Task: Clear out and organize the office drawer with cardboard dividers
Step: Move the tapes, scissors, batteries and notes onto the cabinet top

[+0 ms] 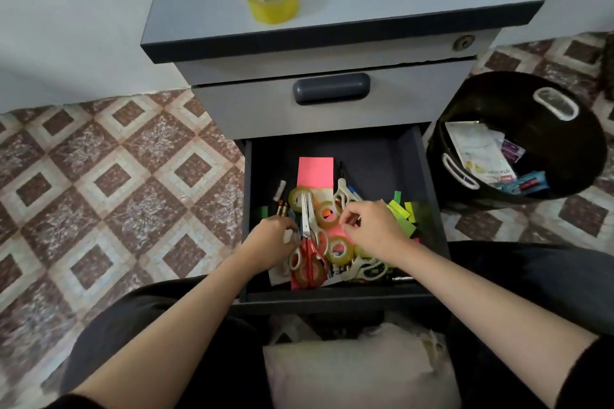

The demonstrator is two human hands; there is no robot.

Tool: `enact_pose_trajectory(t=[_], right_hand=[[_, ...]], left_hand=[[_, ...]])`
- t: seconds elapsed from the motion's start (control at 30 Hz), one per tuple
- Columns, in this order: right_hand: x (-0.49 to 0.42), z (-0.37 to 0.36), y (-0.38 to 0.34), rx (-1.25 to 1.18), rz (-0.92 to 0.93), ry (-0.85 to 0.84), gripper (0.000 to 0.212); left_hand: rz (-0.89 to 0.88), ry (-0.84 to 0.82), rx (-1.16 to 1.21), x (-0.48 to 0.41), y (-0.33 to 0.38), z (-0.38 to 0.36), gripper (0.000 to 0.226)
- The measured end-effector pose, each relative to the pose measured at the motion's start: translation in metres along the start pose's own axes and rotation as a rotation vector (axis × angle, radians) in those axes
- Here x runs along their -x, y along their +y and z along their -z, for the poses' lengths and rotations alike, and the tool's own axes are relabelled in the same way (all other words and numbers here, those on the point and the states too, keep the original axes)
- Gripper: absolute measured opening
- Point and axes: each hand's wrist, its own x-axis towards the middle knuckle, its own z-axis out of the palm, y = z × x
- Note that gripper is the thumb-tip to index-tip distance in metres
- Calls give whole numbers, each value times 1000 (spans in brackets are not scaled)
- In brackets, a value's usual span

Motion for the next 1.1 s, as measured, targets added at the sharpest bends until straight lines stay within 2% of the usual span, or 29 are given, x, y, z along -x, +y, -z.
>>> enact_pose_trajectory(t=[0.1, 0.2, 0.3, 0.43, 0.6, 0.83, 0.9, 0.97, 1.03, 1.1], right_hand=[[-1, -8, 10, 114, -32, -63, 14], [-1, -15, 15, 249, -95, -160, 22], [-1, -23, 18, 304, -85, -227, 40], [3, -40, 22, 391, 16, -327, 62], [4, -47, 21, 496, 52, -359, 51], [5, -50, 15, 501, 27, -350, 64], [3, -46, 14, 493, -17, -338, 59], [1, -41, 15, 483, -70, -306, 57], [-2, -34, 18, 471, -117, -283, 61], [-4, -30, 20, 477, -141, -279, 65]], left_hand=[[27, -23, 16, -7, -3, -3, 36], [65, -90, -12, -12, -9, -7, 46], [65, -150, -62, -17, -12, -12, 53], [42, -164, -80, -21, -14, -16, 49], [8, -117, -77, -23, -16, -17, 48], [-14, -120, -95, -22, -16, -17, 48], [-135, -173, -209, -18, -11, -19, 55], [-306, -282, -421, -12, -4, -25, 67], [-357, -372, -601, -9, -2, -37, 72], [-343, -387, -690, -10, -4, -46, 67]])
